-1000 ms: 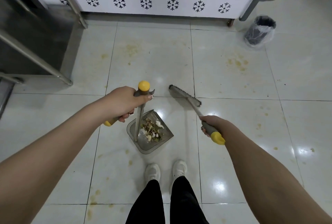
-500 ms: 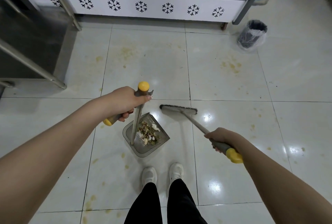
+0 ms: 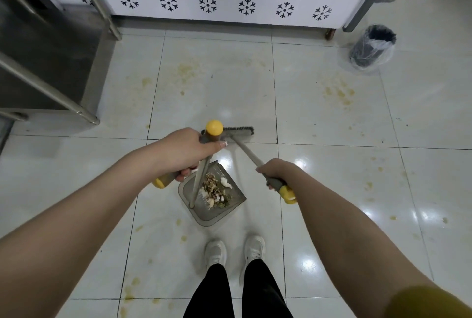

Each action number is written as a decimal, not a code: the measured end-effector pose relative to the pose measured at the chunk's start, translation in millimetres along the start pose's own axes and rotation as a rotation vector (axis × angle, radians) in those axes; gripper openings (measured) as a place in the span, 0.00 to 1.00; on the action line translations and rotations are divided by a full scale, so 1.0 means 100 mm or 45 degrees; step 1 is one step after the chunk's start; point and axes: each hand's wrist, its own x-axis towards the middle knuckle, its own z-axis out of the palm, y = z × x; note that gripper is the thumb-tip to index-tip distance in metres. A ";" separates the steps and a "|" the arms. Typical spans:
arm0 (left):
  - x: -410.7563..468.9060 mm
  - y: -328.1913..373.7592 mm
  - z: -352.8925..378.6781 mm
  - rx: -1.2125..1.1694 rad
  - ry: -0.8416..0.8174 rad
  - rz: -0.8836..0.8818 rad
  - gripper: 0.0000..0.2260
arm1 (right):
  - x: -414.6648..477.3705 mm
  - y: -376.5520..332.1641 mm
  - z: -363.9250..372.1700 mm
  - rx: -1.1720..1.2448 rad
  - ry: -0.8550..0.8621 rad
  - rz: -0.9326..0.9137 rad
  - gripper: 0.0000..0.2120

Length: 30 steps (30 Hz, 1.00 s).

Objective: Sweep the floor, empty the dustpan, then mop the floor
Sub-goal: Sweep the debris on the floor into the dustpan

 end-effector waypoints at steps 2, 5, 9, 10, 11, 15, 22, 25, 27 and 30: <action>0.01 0.02 0.03 0.004 -0.012 0.006 0.19 | 0.01 0.09 0.05 -0.060 -0.018 0.052 0.17; 0.03 0.09 0.05 0.014 -0.011 0.006 0.19 | 0.01 0.33 0.08 -0.144 0.032 0.093 0.19; 0.05 0.18 0.04 0.001 0.001 -0.016 0.19 | -0.03 0.67 0.09 -0.209 0.115 0.166 0.21; 0.04 0.20 0.06 0.001 -0.004 -0.012 0.19 | -0.06 0.76 0.09 -0.204 0.112 0.177 0.21; 0.04 0.22 0.08 0.004 -0.011 -0.009 0.19 | -0.11 0.84 0.08 -0.197 0.100 0.188 0.20; 0.03 0.27 0.12 0.091 -0.048 0.036 0.19 | -0.29 1.23 0.06 -0.118 0.051 0.274 0.17; 0.06 0.34 0.04 0.293 -0.151 0.105 0.20 | -0.61 1.85 -0.13 0.248 -0.005 0.246 0.16; 0.07 0.35 0.01 0.340 -0.179 0.116 0.19 | -0.63 1.95 -0.09 0.502 0.028 0.254 0.17; 0.08 0.35 0.00 0.363 -0.168 0.113 0.18 | -0.56 1.93 -0.09 0.783 0.020 0.283 0.17; 0.10 0.36 -0.01 0.398 -0.129 0.123 0.18 | -0.40 1.82 -0.14 0.941 -0.013 0.335 0.18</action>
